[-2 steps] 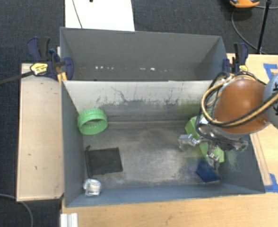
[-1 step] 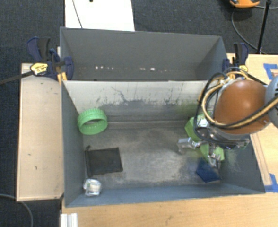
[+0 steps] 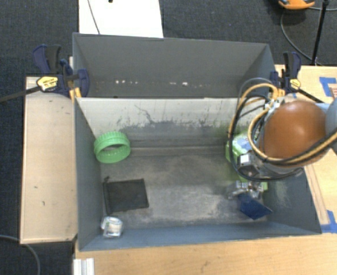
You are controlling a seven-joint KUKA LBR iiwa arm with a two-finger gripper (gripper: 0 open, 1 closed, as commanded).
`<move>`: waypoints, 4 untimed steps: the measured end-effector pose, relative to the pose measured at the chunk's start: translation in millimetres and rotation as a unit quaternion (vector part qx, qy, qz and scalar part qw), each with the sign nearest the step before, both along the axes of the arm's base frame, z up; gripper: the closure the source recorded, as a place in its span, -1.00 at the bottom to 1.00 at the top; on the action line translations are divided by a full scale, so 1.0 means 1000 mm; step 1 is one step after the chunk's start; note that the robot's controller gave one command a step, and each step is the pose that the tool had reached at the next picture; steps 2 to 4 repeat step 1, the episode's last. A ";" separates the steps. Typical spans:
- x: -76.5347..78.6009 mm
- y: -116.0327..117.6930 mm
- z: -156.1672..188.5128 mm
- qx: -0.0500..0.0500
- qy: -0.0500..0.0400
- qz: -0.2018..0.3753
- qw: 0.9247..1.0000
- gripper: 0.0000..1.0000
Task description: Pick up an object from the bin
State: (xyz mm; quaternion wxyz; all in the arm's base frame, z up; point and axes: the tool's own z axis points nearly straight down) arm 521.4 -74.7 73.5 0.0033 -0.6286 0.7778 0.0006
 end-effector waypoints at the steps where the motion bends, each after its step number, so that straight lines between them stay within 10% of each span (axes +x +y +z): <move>1: 0.000 0.000 0.000 0.000 0.000 -0.001 1.000 1.00; 4: 0.000 0.000 0.000 0.000 0.000 -0.001 1.000 1.00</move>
Offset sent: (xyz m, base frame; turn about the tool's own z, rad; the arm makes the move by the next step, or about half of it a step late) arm 0.0355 -0.0694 0.0616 -0.1585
